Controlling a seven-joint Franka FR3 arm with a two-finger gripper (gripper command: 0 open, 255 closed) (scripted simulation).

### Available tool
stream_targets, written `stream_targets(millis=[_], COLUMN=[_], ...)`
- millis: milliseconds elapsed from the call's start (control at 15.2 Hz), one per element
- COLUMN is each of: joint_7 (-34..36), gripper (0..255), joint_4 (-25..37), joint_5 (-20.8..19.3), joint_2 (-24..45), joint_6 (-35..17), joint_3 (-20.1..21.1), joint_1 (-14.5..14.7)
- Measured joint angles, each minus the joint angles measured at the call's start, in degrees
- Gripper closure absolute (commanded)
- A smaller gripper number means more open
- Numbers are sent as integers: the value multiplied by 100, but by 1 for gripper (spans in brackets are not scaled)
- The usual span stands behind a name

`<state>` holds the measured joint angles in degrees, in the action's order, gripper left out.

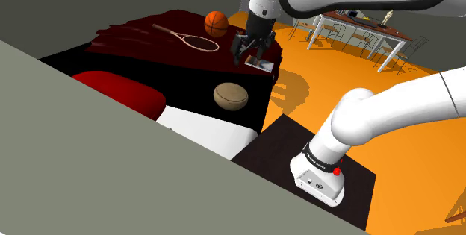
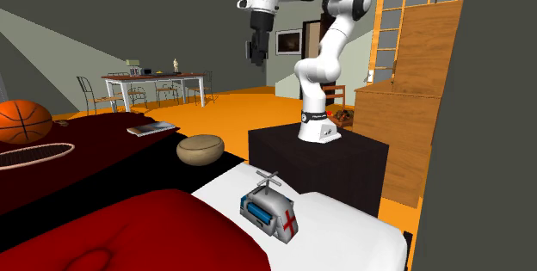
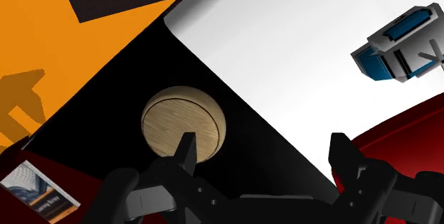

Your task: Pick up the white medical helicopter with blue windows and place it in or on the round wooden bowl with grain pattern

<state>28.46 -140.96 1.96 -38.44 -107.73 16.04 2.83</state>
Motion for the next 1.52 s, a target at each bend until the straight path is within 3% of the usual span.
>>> stream_targets(millis=[396,792,1188,1518], joint_7=[1008,2114,3591,4791], gripper=[0,0,0,0], joint_4=[90,472,1191,1954], joint_5=[52,-321,-1323,-2358], joint_2=[894,2122,3731,5145], joint_6=[-634,-1213,-1530,-1498], joint_3=[833,1628,2288,2326], joint_1=[3,-173,-271,96])
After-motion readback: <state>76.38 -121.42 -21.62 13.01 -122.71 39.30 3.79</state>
